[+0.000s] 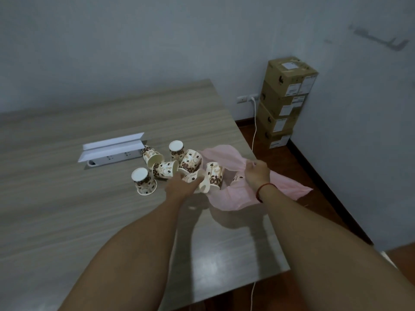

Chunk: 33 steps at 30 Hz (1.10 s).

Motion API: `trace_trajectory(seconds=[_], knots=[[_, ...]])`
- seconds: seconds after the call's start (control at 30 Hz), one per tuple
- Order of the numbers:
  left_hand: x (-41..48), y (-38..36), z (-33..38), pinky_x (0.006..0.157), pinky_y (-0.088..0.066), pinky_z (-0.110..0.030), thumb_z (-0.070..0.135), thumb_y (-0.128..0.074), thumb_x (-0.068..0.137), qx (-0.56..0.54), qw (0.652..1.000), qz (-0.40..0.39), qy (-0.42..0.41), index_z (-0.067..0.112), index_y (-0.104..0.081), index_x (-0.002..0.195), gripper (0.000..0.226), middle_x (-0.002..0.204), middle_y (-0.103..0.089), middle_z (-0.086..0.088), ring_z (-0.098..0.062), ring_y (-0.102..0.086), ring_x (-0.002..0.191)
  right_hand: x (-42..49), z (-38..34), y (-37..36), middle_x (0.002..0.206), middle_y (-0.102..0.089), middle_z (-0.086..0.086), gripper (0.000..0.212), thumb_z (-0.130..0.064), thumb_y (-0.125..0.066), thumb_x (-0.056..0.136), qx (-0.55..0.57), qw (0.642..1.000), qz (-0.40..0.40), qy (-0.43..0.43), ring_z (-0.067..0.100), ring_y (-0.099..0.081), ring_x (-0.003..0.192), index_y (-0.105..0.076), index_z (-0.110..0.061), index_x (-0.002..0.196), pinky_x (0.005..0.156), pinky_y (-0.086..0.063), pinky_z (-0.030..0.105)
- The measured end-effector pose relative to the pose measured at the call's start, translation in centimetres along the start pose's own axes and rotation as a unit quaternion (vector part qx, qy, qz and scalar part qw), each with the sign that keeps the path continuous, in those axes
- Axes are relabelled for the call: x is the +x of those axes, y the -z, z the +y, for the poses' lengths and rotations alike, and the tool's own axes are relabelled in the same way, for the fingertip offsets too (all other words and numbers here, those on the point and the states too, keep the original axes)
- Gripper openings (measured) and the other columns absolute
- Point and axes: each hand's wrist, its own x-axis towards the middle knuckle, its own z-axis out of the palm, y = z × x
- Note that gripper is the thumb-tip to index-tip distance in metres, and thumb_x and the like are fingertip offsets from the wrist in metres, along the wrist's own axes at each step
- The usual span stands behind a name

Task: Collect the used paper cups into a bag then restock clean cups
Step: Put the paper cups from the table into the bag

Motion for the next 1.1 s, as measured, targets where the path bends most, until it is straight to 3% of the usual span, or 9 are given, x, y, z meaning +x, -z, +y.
trace_trajectory(seconds=[0.2, 0.3, 0.4, 0.53, 0.7, 0.77, 0.93, 1.0, 1.1], knots=[[-2.6, -3.8, 6.1, 0.094, -0.051, -0.04, 0.043, -0.083, 0.07, -0.135, 0.985, -0.101, -0.048, 0.014, -0.052, 0.108, 0.057, 0.12, -0.058, -0.01, -0.025, -0.058, 0.108, -0.3, -0.6, 2.5, 0.083, -0.052, 0.003, 0.021, -0.022, -0.04, 0.099, 0.031, 0.999, -0.007, -0.008, 0.022, -0.051, 0.089, -0.058, -0.011, 0.097, 0.077, -0.039, 0.03], [-3.4, -6.2, 7.9, 0.083, -0.051, -0.035, 0.054, -0.07, 0.079, -0.129, 0.979, -0.154, -0.037, 0.013, -0.058, 0.111, 0.054, 0.115, -0.061, -0.008, -0.025, -0.06, 0.105, -0.1, -1.0, 2.9, 0.095, -0.055, 0.007, 0.03, -0.022, -0.041, 0.098, 0.038, 0.999, -0.006, -0.007, 0.022, -0.052, 0.09, -0.063, -0.003, 0.107, 0.079, -0.04, 0.03], [-4.0, -8.3, 8.7, 0.096, -0.05, -0.044, 0.051, -0.044, 0.093, -0.092, 0.961, -0.26, -0.028, 0.017, -0.061, 0.116, 0.044, 0.116, -0.066, -0.011, -0.028, -0.062, 0.106, 0.5, -0.9, 3.2, 0.093, -0.054, 0.01, 0.025, -0.02, -0.042, 0.096, 0.028, 1.0, -0.002, 0.005, 0.022, -0.05, 0.088, -0.063, -0.007, 0.095, 0.08, -0.04, 0.031], [-4.6, -9.4, 8.1, 0.101, -0.049, -0.043, 0.023, -0.047, 0.096, -0.021, 0.946, -0.322, -0.034, 0.013, -0.067, 0.109, 0.026, 0.121, -0.063, -0.013, -0.031, -0.058, 0.114, 1.3, -0.2, 3.1, 0.085, -0.049, 0.012, 0.023, -0.017, -0.043, 0.094, 0.014, 1.0, 0.008, 0.012, 0.021, -0.045, 0.083, -0.051, -0.009, 0.074, 0.074, -0.032, 0.026], [-3.4, -9.5, 7.0, 0.072, -0.049, -0.03, 0.005, -0.052, 0.09, -0.039, 0.953, -0.3, -0.015, 0.007, -0.072, 0.092, 0.02, 0.093, -0.066, -0.016, -0.019, -0.057, 0.075, 2.5, 0.2, 2.9, 0.09, -0.049, 0.01, 0.017, -0.019, -0.043, 0.094, 0.013, 1.0, 0.009, 0.001, 0.019, -0.045, 0.086, -0.051, -0.011, 0.081, 0.077, -0.033, 0.025], [-2.2, -8.2, 7.2, 0.071, -0.047, -0.031, 0.006, -0.053, 0.091, -0.043, 0.961, -0.273, 0.0, 0.011, -0.068, 0.084, 0.017, 0.088, -0.06, -0.011, -0.022, -0.055, 0.079, 3.0, 0.2, 2.7, 0.093, -0.05, 0.009, 0.014, -0.021, -0.042, 0.095, 0.02, 1.0, 0.01, -0.005, 0.019, -0.047, 0.088, -0.051, -0.013, 0.088, 0.08, -0.035, 0.027], [2.3, -4.0, 7.2, 0.053, -0.045, -0.024, 0.011, -0.055, 0.09, -0.028, 0.987, -0.158, -0.027, 0.008, -0.07, 0.092, 0.015, 0.092, -0.068, -0.012, -0.025, -0.064, 0.08, 4.0, -1.2, 1.7, 0.093, -0.053, 0.011, 0.018, -0.022, -0.041, 0.096, 0.022, 0.999, 0.023, 0.0, 0.021, -0.049, 0.087, -0.053, -0.012, 0.087, 0.078, -0.036, 0.026], [4.1, -2.7, 7.1, 0.062, -0.051, -0.028, 0.012, -0.054, 0.088, 0.005, 0.992, -0.109, -0.064, 0.006, -0.073, 0.086, 0.019, 0.092, -0.073, -0.017, -0.032, -0.07, 0.084, 4.4, -1.6, 1.4, 0.096, -0.055, 0.013, 0.022, -0.022, -0.041, 0.097, 0.013, 0.999, 0.034, -0.002, 0.024, -0.052, 0.088, -0.057, -0.01, 0.089, 0.078, -0.038, 0.027], [6.5, -1.4, 7.2, 0.081, -0.051, -0.031, 0.011, -0.056, 0.086, 0.062, 0.992, -0.059, -0.09, 0.005, -0.073, 0.097, 0.021, 0.105, -0.072, -0.016, -0.031, -0.067, 0.101, 5.0, -2.0, 0.8, 0.105, -0.061, 0.02, 0.026, -0.024, -0.041, 0.097, 0.009, 0.999, 0.047, -0.007, 0.027, -0.054, 0.09, -0.06, -0.008, 0.09, 0.079, -0.039, 0.029]])
